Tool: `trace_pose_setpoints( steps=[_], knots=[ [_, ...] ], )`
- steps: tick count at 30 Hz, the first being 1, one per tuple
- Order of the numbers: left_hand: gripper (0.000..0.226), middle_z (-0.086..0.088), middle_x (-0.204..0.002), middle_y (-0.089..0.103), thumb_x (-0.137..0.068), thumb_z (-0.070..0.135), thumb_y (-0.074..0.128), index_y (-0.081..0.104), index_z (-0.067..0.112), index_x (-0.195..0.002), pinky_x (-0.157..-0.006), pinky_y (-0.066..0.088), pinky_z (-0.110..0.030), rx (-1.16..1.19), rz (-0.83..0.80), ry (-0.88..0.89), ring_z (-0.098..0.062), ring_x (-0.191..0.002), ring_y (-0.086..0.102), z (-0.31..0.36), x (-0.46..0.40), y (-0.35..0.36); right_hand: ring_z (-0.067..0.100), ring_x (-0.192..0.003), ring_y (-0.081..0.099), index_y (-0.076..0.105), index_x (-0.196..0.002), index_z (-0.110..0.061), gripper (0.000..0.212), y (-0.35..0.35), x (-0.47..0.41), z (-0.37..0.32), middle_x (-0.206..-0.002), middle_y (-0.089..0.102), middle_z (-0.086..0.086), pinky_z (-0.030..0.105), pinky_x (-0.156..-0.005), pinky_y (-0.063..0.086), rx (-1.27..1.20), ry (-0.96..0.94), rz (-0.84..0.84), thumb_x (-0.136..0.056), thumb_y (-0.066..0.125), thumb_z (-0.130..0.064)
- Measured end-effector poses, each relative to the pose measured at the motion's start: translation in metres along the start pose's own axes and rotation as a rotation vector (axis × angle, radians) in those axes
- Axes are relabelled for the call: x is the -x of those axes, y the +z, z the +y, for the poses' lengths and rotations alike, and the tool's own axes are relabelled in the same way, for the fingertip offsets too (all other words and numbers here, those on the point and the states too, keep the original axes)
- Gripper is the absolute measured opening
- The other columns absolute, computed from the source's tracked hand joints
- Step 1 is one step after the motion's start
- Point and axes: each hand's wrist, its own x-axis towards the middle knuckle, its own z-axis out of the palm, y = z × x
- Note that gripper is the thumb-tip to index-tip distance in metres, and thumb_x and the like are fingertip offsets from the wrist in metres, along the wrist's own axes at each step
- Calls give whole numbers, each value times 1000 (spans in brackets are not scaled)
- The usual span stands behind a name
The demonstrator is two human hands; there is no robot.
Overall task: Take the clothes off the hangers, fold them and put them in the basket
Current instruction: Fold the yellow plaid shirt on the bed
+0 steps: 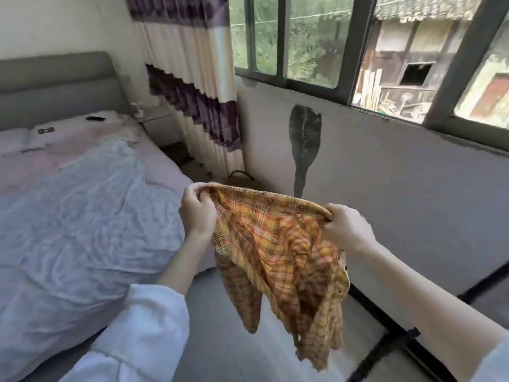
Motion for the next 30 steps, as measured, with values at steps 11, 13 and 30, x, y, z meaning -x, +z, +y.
trace_pose_setpoints(
  steps=[11, 13, 30],
  knots=[
    [30, -10, -123, 61, -99, 15, 38, 60, 11, -119, -92, 48, -29, 113, 219, -17, -24, -109, 58, -101, -214, -177, 26, -93, 61, 64, -107, -9, 31, 140, -123, -273, -101, 65, 9, 40, -81, 54, -549, -71, 50, -83, 43, -8],
    [30, -8, -129, 57, -100, 15, 37, 56, 12, -123, -96, 43, -27, 114, 271, -23, -22, -118, 53, -109, -240, -200, 25, -94, 61, 63, -105, -11, 29, 159, -140, -318, -100, 65, 7, 43, -81, 55, -682, -108, 42, -85, 43, -7],
    [28, 15, -87, 52, -100, 20, 37, 52, 20, -124, -81, 51, -40, 81, 638, -12, -4, -72, 51, -176, -525, -275, 9, -88, 60, 64, -111, -11, 27, 297, -353, -614, -99, 64, 0, 21, -70, 50, -1120, -248, -201, -93, 44, -7]
  ],
)
